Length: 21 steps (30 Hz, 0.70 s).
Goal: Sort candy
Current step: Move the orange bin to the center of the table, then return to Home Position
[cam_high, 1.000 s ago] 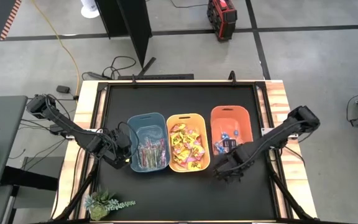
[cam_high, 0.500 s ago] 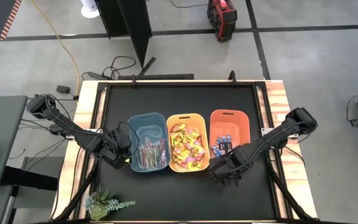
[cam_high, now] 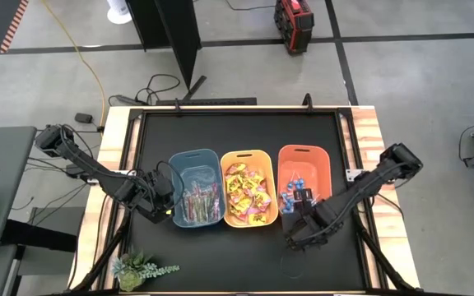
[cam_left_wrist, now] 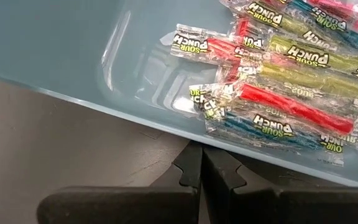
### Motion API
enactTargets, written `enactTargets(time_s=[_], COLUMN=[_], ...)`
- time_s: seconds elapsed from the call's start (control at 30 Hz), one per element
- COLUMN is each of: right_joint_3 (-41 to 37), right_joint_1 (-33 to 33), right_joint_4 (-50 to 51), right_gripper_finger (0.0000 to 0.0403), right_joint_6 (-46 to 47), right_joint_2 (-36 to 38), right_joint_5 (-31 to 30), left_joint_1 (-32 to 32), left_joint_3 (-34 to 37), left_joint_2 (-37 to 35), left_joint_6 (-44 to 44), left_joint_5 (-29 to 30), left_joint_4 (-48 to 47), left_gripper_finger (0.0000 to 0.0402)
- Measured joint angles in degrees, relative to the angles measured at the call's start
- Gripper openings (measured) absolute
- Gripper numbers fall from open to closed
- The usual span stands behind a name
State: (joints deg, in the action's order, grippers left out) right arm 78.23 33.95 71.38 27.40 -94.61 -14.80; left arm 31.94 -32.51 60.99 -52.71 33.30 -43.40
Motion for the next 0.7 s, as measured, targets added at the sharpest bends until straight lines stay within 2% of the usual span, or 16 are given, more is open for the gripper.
enactTargets(time_s=[0.27,0.47,0.57,0.7], right_joint_3=[4.42,0.38,-3.6,-8.73], right_joint_1=[2.69,5.89,8.24,10.63], right_joint_4=[3.47,9.17,9.39,12.16], right_gripper_finger=[0.0216,0.0205,0.0181,0.0115], right_joint_6=[1.08,14.02,21.69,34.04], right_joint_2=[1.18,8.82,13.83,18.84], right_joint_5=[-9.47,-19.62,-21.18,-21.76], left_joint_1=[0.0,0.0,0.0,-0.85], left_joint_3=[0.0,0.01,0.0,0.02], left_joint_2=[0.0,0.02,0.02,0.02], left_joint_6=[0.01,-1.11,-1.38,-2.68], left_joint_5=[-0.02,0.15,0.94,3.88], left_joint_4=[-0.87,-3.93,-5.46,-10.21], left_gripper_finger=[0.0,0.0,0.0,0.0])
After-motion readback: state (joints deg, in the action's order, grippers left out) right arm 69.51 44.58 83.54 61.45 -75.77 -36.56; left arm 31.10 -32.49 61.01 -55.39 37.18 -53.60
